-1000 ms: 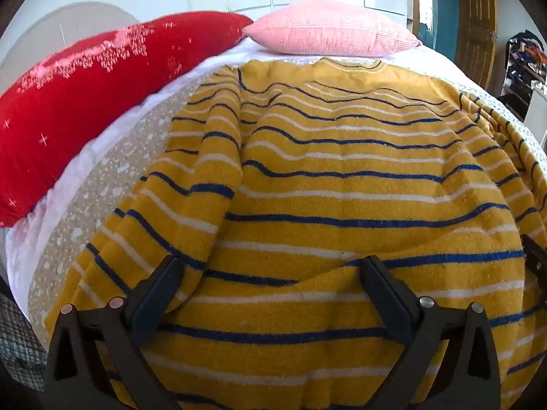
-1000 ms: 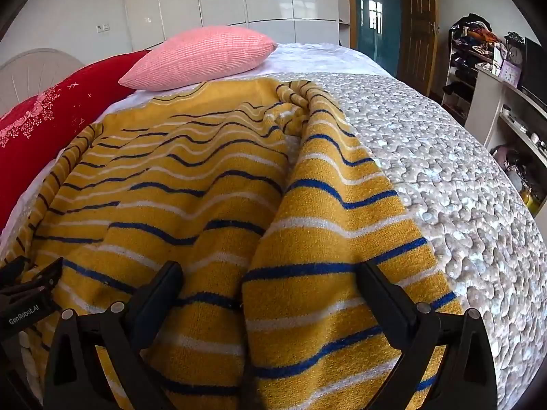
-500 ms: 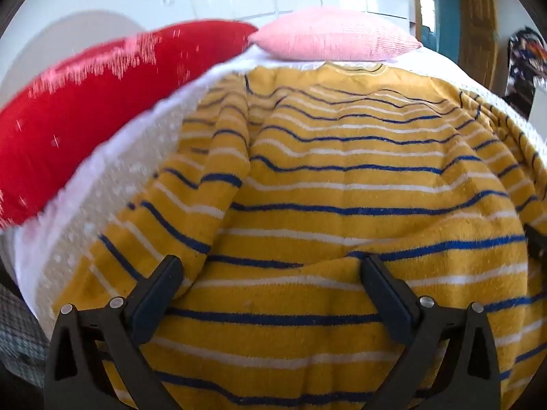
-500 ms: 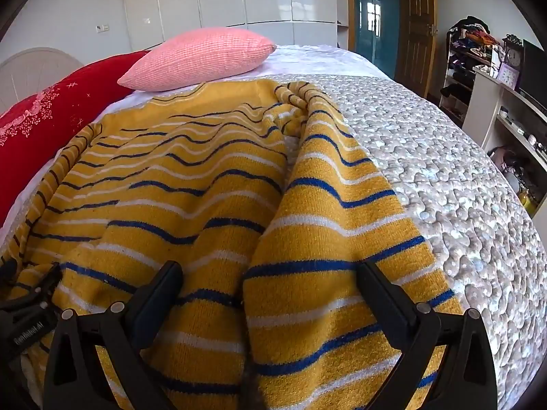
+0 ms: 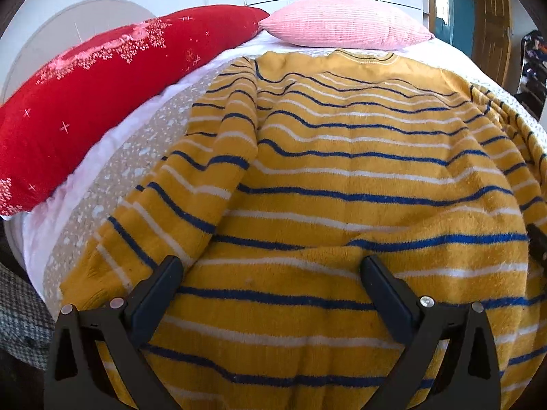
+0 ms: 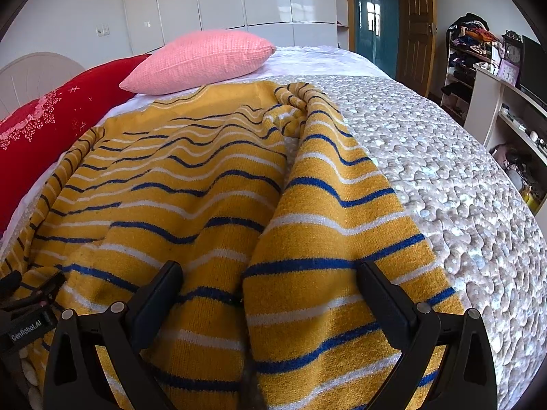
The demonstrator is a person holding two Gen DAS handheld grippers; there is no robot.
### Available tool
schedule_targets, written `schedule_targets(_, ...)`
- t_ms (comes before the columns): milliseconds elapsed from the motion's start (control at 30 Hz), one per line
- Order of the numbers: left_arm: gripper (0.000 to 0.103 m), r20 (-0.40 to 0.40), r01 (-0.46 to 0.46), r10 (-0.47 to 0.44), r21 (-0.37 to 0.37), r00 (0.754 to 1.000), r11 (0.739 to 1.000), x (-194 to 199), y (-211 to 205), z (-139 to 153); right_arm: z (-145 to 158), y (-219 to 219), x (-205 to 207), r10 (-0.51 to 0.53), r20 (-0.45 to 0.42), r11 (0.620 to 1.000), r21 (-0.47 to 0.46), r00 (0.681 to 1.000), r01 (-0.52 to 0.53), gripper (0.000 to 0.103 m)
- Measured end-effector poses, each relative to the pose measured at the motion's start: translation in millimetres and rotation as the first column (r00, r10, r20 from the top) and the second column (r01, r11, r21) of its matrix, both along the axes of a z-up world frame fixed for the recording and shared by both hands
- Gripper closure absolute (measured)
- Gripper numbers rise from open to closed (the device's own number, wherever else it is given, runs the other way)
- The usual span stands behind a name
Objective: Fold small clothes
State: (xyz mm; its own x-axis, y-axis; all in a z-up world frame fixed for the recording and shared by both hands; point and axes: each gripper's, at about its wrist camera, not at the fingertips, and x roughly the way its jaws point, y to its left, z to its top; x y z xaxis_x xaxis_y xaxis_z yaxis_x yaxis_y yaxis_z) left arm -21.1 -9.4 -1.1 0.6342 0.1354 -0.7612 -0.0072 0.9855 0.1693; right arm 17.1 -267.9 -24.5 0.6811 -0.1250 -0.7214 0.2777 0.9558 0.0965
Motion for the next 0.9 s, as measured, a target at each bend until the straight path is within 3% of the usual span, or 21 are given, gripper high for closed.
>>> schedule_targets(67,0.000,0.011,0.026,-0.026,0.045,1.000,0.999,-1.9,-4.8,0.1,0.2,-1.0,-0.7,0.001,0.006,1.000,0.008,1.000,-0.001,0.000)
schedule_targets(133,0.000,-0.013,0.039,-0.038,0.035,0.999,0.999,0.7,-3.9,1.9,0.6,-0.4,-1.5,0.002,0.009,1.000,0.012,1.000,-0.002,0.000)
schedule_targets(233,0.000,-0.095,0.062,-0.068,-0.068,0.993,0.996,5.8,8.7,9.3,0.9,-1.1,-1.9,0.003,0.010,1.000,0.018,1.000,-0.004,0.000)
schedule_targets(267,0.005,-0.116,0.078,-0.095,-0.148,0.989,0.986,2.9,17.2,16.4,1.0,-1.6,-1.9,0.004,0.012,1.000,0.021,1.000,-0.005,0.000)
schedule_targets(367,0.007,-0.058,0.095,-0.114,-0.259,0.992,0.961,-13.4,42.2,42.0,1.4,-2.2,-2.5,0.006,0.016,1.000,0.029,1.000,-0.007,0.000)
schedule_targets(533,0.007,0.031,-0.018,0.026,-0.255,0.999,0.967,-18.5,115.3,73.2,1.3,-1.7,-3.9,0.005,0.017,1.000,0.026,1.000,-0.006,0.000)
schedule_targets(667,0.007,-0.047,-0.126,0.117,-0.299,0.992,0.946,-3.0,173.1,59.0,1.4,-1.7,-4.0,0.005,0.015,1.000,0.022,1.000,-0.005,0.000)
schedule_targets(833,0.007,-0.137,-0.138,0.090,-0.391,0.986,0.910,16.7,201.6,29.1,1.0,0.8,-2.0,0.005,0.008,1.000,0.011,1.000,-0.005,0.000)
schedule_targets(900,0.008,-0.142,-0.131,0.082,-0.388,0.987,0.912,19.9,198.4,23.3,0.7,1.2,-1.7,0.005,0.006,1.000,0.009,1.000,-0.005,0.000)
